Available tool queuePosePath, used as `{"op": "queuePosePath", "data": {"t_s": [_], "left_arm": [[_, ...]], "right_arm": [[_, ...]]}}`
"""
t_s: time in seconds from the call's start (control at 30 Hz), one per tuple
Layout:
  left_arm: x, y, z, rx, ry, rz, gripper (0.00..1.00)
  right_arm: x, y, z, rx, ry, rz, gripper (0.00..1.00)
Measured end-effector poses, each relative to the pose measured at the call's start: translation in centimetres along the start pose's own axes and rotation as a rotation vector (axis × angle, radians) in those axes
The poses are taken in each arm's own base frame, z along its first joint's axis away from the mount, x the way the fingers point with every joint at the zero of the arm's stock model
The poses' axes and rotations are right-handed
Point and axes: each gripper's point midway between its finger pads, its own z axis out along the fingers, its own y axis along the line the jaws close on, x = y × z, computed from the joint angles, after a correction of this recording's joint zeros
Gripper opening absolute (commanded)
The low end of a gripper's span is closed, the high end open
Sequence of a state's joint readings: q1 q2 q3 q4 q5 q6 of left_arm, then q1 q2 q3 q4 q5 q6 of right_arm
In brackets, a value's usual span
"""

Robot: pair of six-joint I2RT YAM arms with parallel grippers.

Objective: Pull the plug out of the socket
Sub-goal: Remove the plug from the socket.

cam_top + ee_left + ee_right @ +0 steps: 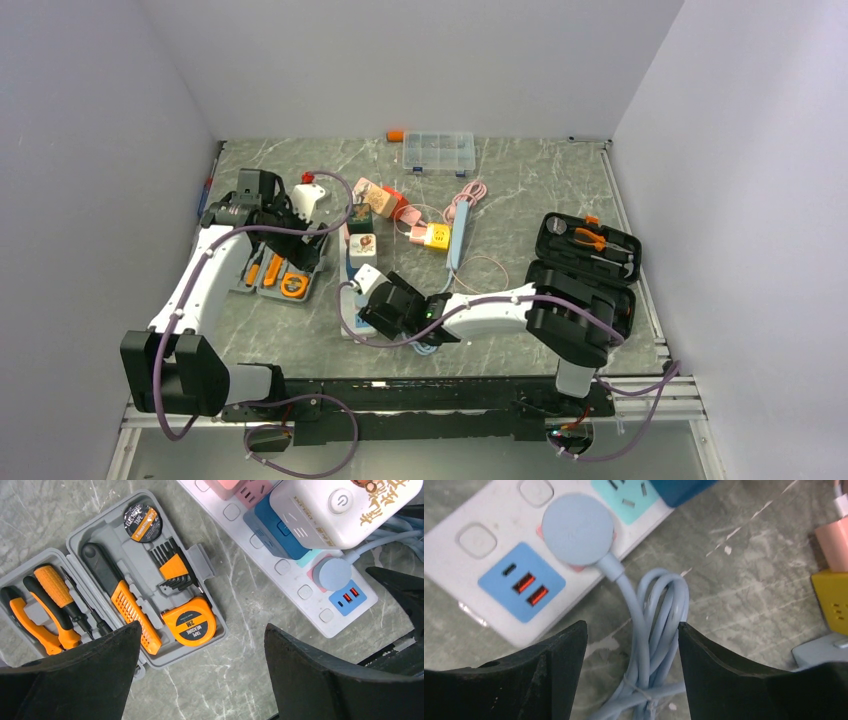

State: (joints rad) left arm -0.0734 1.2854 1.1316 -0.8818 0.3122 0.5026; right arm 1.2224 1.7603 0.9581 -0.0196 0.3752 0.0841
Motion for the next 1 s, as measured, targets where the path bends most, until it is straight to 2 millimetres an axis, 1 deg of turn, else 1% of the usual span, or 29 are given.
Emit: {"op": "queuePosePath", "data": {"t_s": [0.13,0.23,0.3,0.4,0.47,0.5,0.6,0.63,0.77,0.9,0.97,1.0], "left_arm": [[-0.1,0.0,0.0,0.004,-0.006,0.002,0.95],[-0.1,-0.2,0.2,0.013,-0.007,0.002,0.95],[0.4,-0.5,0.5,0.027,0.002,-0.003,0.95],[1.5,-1.1,1.1,0.053,0.023,-0.009,0.95],[1.9,-1.4,1.3,0.065,0.030,-0.012,0.94],[1.9,-1.5,1.4,0.069,0.029,-0.012,0.94],[1.9,-1.6,1.4,0.070,0.011,-0.003,0.97],[1.9,-1.7,1.4,0.066,-0.001,0.011,0.97],[2.6,-2.4,0.3,0.045,-0.047,0.098,0.97],[2.9,-3.4,-1.9,0.003,-0.151,0.301,0.97],[2.9,-4.1,-3.4,-0.035,-0.225,0.445,0.96],[2.9,-4.4,-3.8,-0.046,-0.247,0.485,0.96]], "right_arm": [[-1.1,-0.4,1.3,0.050,-0.041,-0.023,0.65],[-1.3,-1.0,2.2,0.101,-0.062,-0.052,0.63],[-1.5,-1.3,2.8,0.137,-0.081,-0.071,0.61],[-1.9,-1.7,3.3,0.182,-0.106,-0.095,0.56],[-2.0,-1.6,3.5,0.196,-0.118,-0.110,0.49],[-2.0,-1.5,3.6,0.203,-0.122,-0.115,0.43],[-2.3,-0.9,3.9,0.211,-0.129,-0.132,0.20],[-2.3,-0.7,3.9,0.210,-0.130,-0.134,0.15],[-2.6,-0.3,3.7,0.192,-0.140,-0.124,0.11],[-2.7,-0.3,3.4,0.144,-0.134,-0.065,0.04],[-2.8,-0.3,2.9,0.107,-0.127,-0.018,0.03],[-2.9,-0.4,2.7,0.094,-0.125,0.001,0.03]]}}
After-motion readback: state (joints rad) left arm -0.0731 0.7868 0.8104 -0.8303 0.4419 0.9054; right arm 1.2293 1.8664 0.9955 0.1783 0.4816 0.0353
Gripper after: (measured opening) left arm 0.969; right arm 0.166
